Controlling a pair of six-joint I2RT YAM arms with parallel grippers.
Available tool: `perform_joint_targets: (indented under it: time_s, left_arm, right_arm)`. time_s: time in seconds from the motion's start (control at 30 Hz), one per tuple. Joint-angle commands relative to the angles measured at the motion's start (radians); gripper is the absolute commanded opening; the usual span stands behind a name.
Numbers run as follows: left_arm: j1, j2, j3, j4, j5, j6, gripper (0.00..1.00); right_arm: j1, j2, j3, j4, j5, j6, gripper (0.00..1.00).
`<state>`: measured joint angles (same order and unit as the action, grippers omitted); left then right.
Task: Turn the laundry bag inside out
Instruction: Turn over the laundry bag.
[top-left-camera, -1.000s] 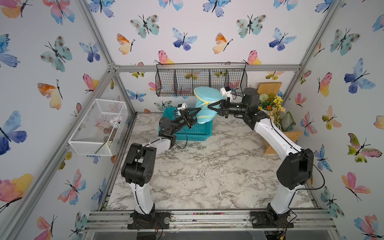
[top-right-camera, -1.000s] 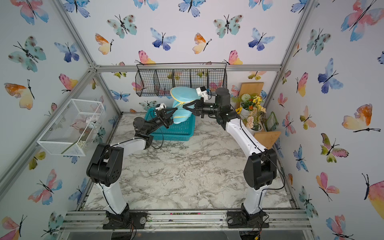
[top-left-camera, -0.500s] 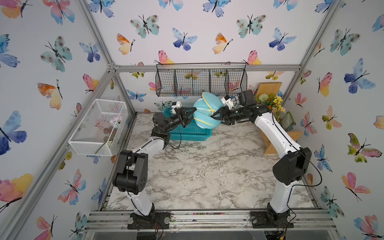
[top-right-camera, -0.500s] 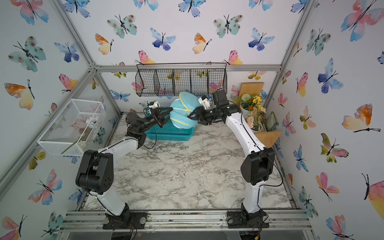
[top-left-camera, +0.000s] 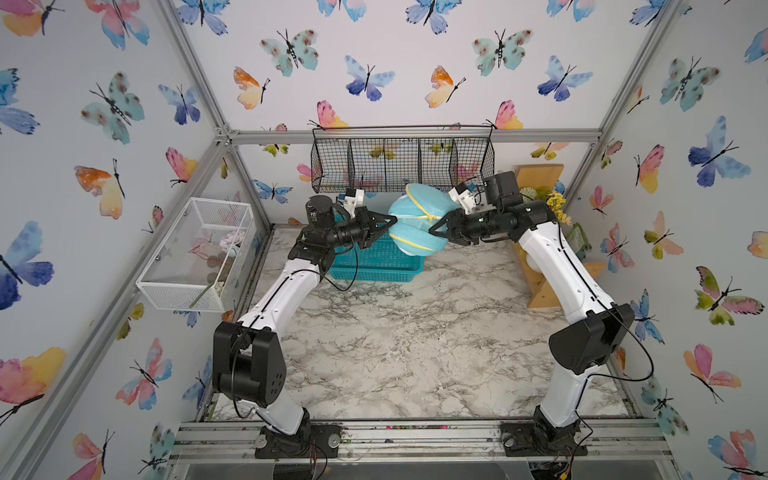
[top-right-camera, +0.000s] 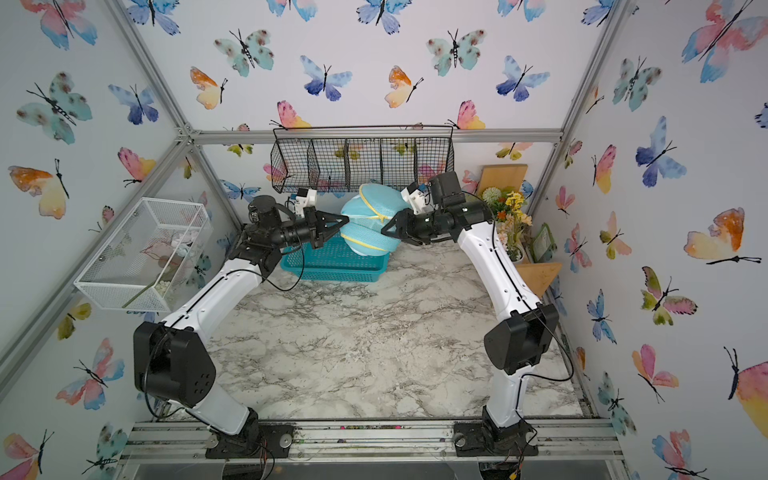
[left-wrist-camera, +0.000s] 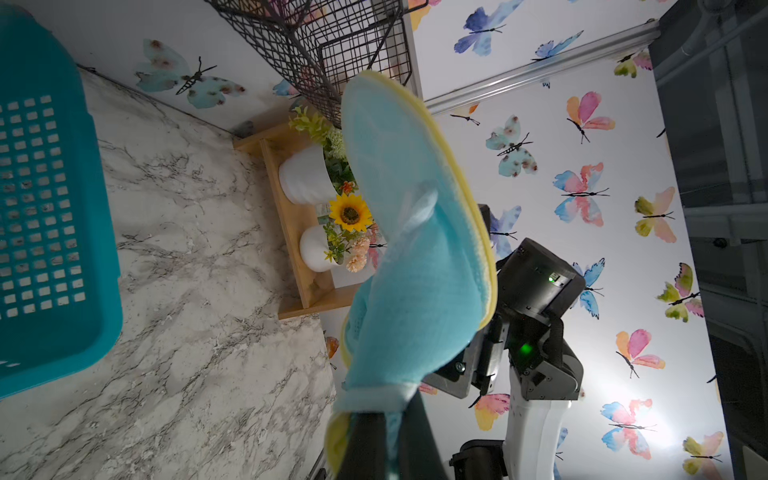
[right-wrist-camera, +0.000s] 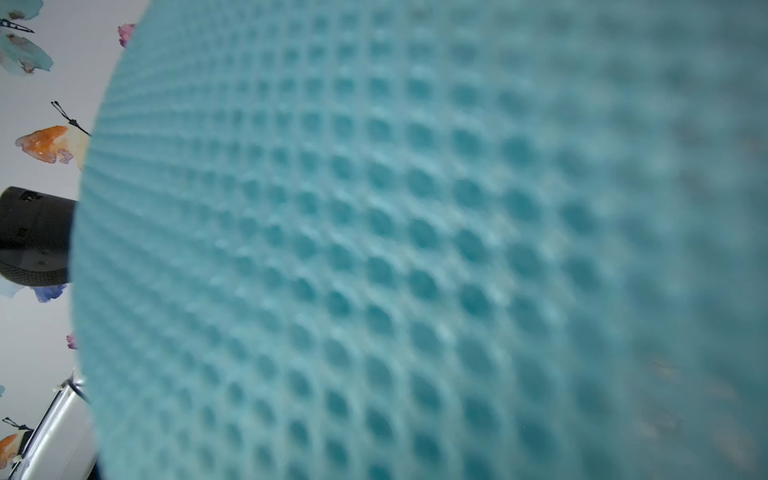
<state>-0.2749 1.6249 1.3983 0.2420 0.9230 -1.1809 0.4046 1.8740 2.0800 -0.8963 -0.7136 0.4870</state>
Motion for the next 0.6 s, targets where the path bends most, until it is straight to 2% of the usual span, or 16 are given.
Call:
perform_joint_targets:
  time_s: [0.0, 0.1, 0.23, 0.3, 0.47, 0.57]
  left_arm:
    - [-0.084, 0.019, -0.038, 0.169, 0.082, -0.089, 0.0]
    - [-0.117, 0.046, -0.068, 0.376, 0.101, -0.226, 0.01]
    - [-0.175, 0.095, -0.064, 0.551, 0.119, -0.343, 0.1]
    - [-0.193, 0.114, -0.058, 0.59, 0.129, -0.37, 0.15]
    - [-0.206, 0.154, -0.058, 0.628, 0.169, -0.407, 0.21]
    - [-0.211, 0.162, -0.045, 0.549, 0.195, -0.359, 0.21]
  right_arm:
    - [0.034, 0.021, 0.011, 0.093, -0.101, 0.015, 0.42]
    - [0.046, 0.036, 0.01, 0.116, -0.123, 0.034, 0.42]
    - [0.053, 0.052, 0.015, 0.157, -0.151, 0.064, 0.37]
    - [0.053, 0.057, 0.015, 0.176, -0.174, 0.076, 0.32]
    - [0.054, 0.051, 0.006, 0.267, -0.238, 0.136, 0.11]
    - [0.054, 0.052, 0.019, 0.292, -0.263, 0.155, 0.08]
